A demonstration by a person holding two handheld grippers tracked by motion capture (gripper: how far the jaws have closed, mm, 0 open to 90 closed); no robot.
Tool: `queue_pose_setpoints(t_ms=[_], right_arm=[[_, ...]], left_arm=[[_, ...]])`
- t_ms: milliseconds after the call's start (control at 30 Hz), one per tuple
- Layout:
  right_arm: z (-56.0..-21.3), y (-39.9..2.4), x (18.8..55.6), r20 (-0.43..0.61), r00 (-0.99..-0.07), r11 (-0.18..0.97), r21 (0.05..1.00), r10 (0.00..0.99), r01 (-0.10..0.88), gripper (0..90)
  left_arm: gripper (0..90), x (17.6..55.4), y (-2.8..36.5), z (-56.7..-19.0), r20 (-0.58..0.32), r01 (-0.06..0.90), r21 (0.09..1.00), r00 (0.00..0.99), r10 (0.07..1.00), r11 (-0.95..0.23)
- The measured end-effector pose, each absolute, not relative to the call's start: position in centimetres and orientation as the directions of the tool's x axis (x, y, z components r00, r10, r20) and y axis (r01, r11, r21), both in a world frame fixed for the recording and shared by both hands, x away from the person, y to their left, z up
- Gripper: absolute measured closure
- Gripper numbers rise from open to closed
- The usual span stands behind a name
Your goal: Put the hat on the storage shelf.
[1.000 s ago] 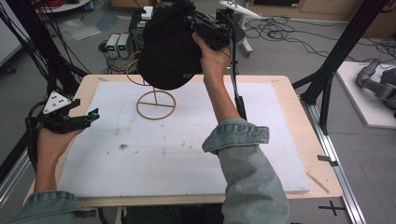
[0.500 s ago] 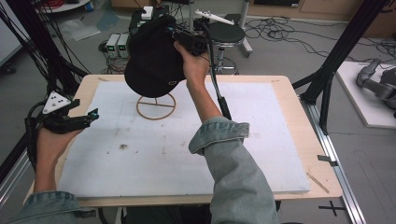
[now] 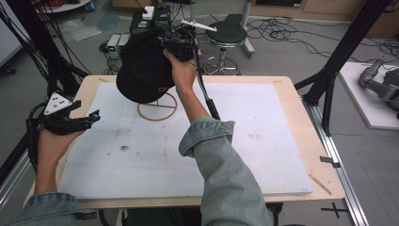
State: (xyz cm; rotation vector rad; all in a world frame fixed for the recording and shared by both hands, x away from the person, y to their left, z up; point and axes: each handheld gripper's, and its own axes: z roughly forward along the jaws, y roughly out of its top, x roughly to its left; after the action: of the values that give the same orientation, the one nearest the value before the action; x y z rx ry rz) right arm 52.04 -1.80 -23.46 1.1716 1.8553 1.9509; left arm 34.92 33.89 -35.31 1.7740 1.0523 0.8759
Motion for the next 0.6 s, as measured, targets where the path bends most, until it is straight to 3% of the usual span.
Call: queue_pose_setpoints(t_ms=[600], right_arm=[[-25.2,0.6,53.3,0.380,-0.652,-0.124,0.906,0.656,0.404,68.1]], left_arm=[[25.3,35.2,33.4,-35.6,0.143,0.306,0.909,0.410,0.901,-0.283]])
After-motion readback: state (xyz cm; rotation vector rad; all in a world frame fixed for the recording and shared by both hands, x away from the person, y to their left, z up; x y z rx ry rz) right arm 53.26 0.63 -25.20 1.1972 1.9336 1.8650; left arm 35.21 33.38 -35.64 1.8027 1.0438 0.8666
